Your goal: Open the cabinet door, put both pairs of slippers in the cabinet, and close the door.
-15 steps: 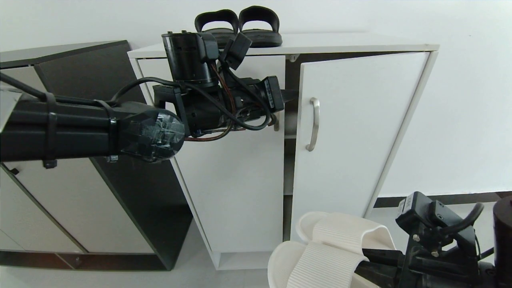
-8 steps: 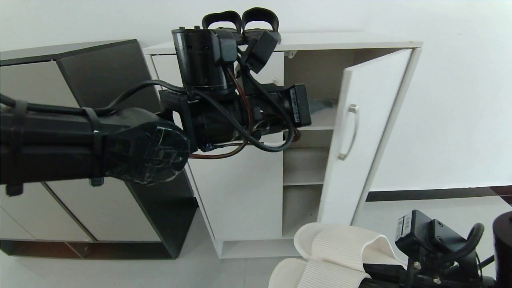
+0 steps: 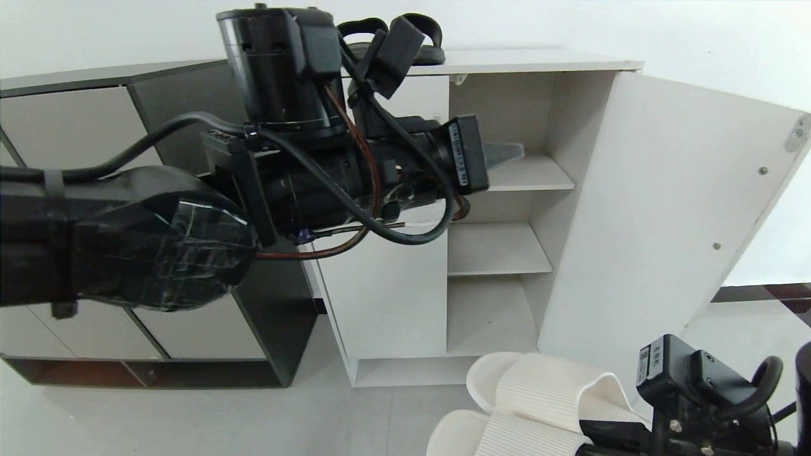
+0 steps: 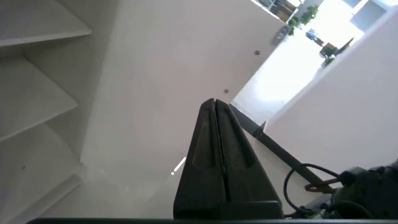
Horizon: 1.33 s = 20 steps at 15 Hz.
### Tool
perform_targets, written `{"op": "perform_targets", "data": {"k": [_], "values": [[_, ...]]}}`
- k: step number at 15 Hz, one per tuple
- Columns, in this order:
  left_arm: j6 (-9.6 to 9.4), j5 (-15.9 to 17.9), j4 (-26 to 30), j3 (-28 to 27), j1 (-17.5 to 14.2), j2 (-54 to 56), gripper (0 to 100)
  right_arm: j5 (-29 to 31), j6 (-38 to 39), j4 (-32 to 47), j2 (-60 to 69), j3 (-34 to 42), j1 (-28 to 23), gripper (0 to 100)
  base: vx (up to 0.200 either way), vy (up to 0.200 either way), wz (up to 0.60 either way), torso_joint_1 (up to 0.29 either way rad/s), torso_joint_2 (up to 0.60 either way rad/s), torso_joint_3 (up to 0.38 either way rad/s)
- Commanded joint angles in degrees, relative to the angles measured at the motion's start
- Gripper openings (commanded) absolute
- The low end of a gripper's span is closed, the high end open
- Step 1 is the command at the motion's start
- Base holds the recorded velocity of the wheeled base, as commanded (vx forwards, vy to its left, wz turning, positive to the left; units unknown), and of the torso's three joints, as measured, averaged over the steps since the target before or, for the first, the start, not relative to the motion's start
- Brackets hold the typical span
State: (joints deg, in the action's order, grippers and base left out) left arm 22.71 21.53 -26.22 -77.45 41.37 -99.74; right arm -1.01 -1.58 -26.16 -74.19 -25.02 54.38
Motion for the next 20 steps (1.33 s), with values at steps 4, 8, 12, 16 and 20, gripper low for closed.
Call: {"op": "perform_targets", "data": {"k": [4, 8, 12, 16, 20], "values": [[-8.21, -14.23, 0.38, 24.01, -6.75, 24.51, 0, 0.22, 0.09, -0.03, -1.22, -1.09, -2.44, 0, 0.0, 0.0, 0.0, 0.0, 0.0, 0.0], [-11.29, -29.7, 6.89, 44.84, -14.3, 47.98, 0, 3.03, 4.05, 0.06, -3.77, -6.19, -7.01, 0, 0.0, 0.0, 0.0, 0.0, 0.0, 0.0], [-11.37, -38.05, 25.26, 53.54, -23.36, 69.77, 0, 12.44, 5.8, 0.06, -7.28, -9.7, -7.01, 0, 0.0, 0.0, 0.0, 0.0, 0.0, 0.0], [-18.14, -45.52, 28.95, 66.64, -28.98, 86.03, 0, 12.53, 5.8, 0.06, -7.9, -9.44, -7.01, 0, 0.0, 0.0, 0.0, 0.0, 0.0, 0.0], [-18.32, -48.42, 28.77, 75.69, -34.78, 94.65, 0, 12.53, 5.89, 0.06, -8.86, -9.44, -7.01, 0, 0.0, 0.0, 0.0, 0.0, 0.0, 0.0]]}}
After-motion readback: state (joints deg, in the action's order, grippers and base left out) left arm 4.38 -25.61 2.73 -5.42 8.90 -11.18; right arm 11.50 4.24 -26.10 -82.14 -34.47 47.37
